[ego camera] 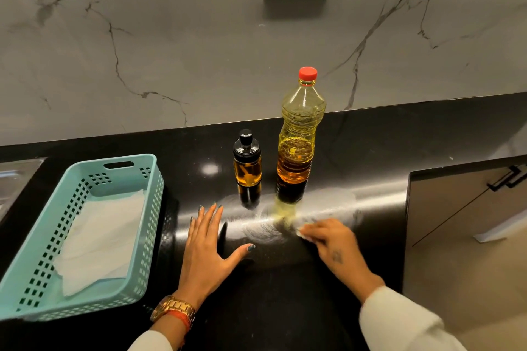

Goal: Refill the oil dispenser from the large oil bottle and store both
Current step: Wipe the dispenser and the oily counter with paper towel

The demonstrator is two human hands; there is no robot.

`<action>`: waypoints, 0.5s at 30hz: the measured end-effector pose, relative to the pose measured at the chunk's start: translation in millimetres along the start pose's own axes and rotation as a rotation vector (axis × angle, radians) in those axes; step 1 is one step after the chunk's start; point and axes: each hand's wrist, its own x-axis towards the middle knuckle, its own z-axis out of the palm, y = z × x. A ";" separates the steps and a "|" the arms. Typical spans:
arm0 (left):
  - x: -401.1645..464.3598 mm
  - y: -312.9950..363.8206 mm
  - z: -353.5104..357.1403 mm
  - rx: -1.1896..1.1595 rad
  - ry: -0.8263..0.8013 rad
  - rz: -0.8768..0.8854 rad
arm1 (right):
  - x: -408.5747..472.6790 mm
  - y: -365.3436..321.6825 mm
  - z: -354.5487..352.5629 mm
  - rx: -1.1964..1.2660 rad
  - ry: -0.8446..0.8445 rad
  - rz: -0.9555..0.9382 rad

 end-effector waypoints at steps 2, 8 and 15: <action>0.4 -0.3 0.0 0.002 0.004 0.002 | -14.3 26.7 -20.8 -0.024 0.084 0.041; 0.5 0.9 0.9 0.013 -0.012 0.018 | 50.8 46.1 -41.8 -0.173 0.171 0.323; -1.5 0.7 -0.4 -0.009 -0.001 0.013 | 16.7 -24.9 12.3 -0.019 -0.066 -0.025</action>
